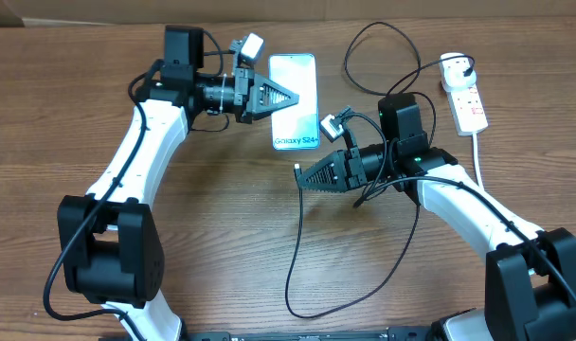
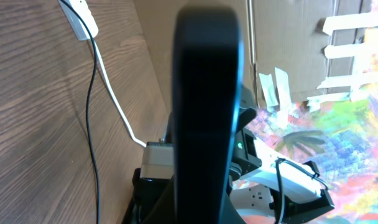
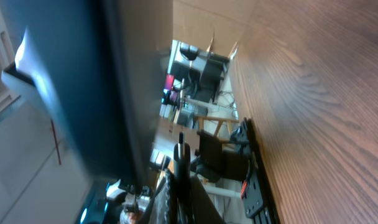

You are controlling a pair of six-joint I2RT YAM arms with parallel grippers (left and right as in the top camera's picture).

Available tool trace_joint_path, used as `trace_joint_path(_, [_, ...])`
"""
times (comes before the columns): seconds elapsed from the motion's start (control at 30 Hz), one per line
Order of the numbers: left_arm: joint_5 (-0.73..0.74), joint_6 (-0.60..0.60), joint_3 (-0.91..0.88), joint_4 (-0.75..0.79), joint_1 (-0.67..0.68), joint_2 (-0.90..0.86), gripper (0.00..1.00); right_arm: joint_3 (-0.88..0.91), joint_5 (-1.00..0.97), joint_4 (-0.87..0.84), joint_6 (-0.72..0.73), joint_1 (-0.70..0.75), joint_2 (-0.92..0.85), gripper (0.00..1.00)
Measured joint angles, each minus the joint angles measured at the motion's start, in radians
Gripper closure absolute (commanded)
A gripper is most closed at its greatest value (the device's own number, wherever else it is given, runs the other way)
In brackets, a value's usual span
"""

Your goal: Plug charger to phone and switch on socket

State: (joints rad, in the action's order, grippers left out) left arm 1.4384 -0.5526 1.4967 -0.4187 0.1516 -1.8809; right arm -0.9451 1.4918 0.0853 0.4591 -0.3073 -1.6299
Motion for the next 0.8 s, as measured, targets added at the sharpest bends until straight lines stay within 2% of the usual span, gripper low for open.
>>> trace_joint_path(0.47, [-0.023, 0.0, 0.0, 0.0, 0.0, 0.0, 0.96, 0.0, -0.011, -0.056, 0.096, 0.006, 0.0, 0.96])
trace_joint_path(0.8, [-0.026, 0.0, 0.0, -0.027, 0.0, 0.0, 0.96, 0.0, -0.014, -0.172, 0.177, 0.006, 0.0, 0.96])
